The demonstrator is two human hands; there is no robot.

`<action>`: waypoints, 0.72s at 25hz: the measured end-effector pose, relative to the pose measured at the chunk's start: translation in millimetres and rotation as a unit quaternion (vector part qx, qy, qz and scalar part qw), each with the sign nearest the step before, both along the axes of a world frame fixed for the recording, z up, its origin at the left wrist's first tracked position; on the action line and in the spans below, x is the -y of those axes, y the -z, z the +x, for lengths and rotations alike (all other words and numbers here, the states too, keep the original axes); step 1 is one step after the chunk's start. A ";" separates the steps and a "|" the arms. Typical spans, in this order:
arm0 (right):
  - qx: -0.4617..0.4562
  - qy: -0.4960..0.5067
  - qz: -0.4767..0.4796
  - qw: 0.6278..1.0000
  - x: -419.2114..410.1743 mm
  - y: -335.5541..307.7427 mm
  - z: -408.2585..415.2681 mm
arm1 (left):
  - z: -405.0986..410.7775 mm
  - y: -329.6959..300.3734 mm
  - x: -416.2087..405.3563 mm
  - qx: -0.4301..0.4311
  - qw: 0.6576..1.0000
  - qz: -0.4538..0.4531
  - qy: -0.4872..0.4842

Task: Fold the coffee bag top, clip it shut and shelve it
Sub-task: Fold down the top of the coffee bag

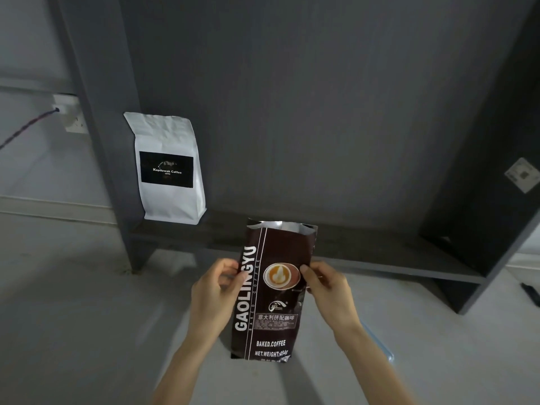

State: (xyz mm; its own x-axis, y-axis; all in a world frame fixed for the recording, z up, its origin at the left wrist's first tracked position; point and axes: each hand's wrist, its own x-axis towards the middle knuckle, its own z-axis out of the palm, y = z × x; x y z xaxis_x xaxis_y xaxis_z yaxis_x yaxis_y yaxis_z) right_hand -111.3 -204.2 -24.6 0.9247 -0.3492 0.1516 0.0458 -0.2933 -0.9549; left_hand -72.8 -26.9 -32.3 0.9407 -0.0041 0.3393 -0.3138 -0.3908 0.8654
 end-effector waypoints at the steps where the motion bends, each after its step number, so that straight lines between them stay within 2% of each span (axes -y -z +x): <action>1: 0.000 0.003 -0.005 1.000 2.1 1.0 -1.9 | -0.9 1.2 2.9 -0.003 1.000 -0.003 0.003; 10: 0.011 0.004 -0.016 1.000 2.5 10.5 11.8 | 10.4 4.2 2.0 -0.053 0.996 -0.032 0.059; 15: 0.089 0.038 0.017 0.995 -0.7 14.5 7.4 | 12.3 6.9 0.2 -0.056 0.996 -0.028 0.055; 18: 0.101 0.045 0.012 0.994 4.9 15.8 4.5 | 12.9 3.3 4.2 -0.038 0.998 -0.016 0.055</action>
